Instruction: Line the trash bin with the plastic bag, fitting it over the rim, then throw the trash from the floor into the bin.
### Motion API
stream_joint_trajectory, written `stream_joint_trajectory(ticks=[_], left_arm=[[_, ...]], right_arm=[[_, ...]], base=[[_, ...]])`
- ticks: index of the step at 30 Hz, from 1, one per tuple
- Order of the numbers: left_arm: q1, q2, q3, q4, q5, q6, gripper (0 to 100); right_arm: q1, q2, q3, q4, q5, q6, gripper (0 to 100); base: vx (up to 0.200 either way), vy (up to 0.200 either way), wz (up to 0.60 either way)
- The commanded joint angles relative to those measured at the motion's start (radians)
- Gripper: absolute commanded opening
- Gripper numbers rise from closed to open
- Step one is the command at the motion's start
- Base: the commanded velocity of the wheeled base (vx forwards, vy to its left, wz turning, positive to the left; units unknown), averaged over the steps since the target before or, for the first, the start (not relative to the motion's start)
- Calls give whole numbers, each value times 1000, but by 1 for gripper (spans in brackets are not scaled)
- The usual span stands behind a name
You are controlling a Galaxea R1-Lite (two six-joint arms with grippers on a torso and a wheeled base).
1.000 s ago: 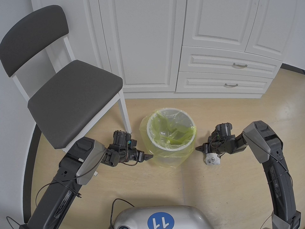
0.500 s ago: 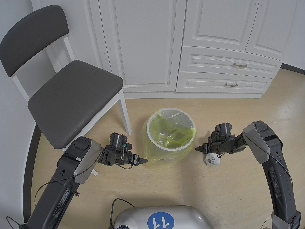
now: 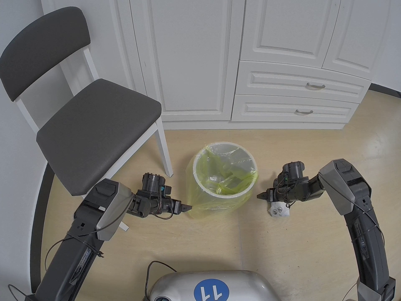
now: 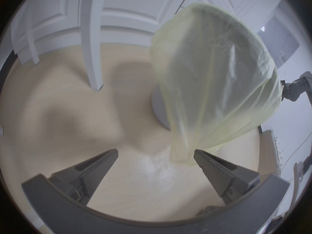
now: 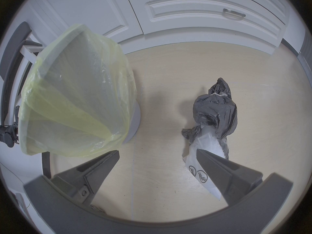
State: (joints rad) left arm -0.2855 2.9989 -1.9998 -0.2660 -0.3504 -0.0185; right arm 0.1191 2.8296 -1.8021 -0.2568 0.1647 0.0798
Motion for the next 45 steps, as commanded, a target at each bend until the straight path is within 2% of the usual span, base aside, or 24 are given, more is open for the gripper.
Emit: stream_joint_trajectory(ticks=[1,2,3,7,13,17,24,26,27,31,35,39,40,41,42,45], left_arm=[[-44,9,0,-190,4,-21,100],[-44,9,0,-190,4,-21,100],[-64,17,0,-268,14,-34,100],[-73,18,0,-268,34,-31,100],[-73,3,0,-263,225,-24,100],[-76,-44,4,-271,249,-31,100],[-99,-253,314,-245,215,-4,100],[-98,-258,323,-242,215,3,100],[-89,-282,380,-231,220,75,100],[-73,-291,427,-248,297,91,100],[-69,-322,452,-248,335,89,100],[-55,-322,420,-248,355,89,100],[-37,-304,334,-231,361,89,100],[-37,-304,334,-231,361,89,100],[-27,-265,253,-220,377,89,100],[-9,-202,121,-185,406,89,100]], right_arm=[[2,16,-22,2,-2,2,100],[2,16,-22,2,-2,2,100],[2,22,-34,2,-7,3,100],[4,28,-39,1,-8,23,100],[4,42,-62,-1,-8,31,100],[4,50,-77,-1,-10,37,100],[2,51,-83,-6,-16,44,100],[2,59,-94,-6,-17,44,100],[2,76,-120,-6,-22,46,100],[2,99,-160,-10,-59,67,100],[2,114,-186,-25,-68,89,100],[8,129,-198,-78,-70,126,100],[16,140,-198,-133,-71,172,100],[16,140,-198,-133,-71,172,100],[24,154,-198,-173,-80,202,100],[28,166,-198,-229,-93,212,100]], base=[[0,0,0],[0,0,0],[0,0,0],[0,0,0],[0,0,0],[0,0,0],[0,0,0],[0,0,0],[0,0,0],[0,0,0],[0,0,0],[0,0,0],[0,0,0],[0,0,0],[0,0,0],[0,0,0]])
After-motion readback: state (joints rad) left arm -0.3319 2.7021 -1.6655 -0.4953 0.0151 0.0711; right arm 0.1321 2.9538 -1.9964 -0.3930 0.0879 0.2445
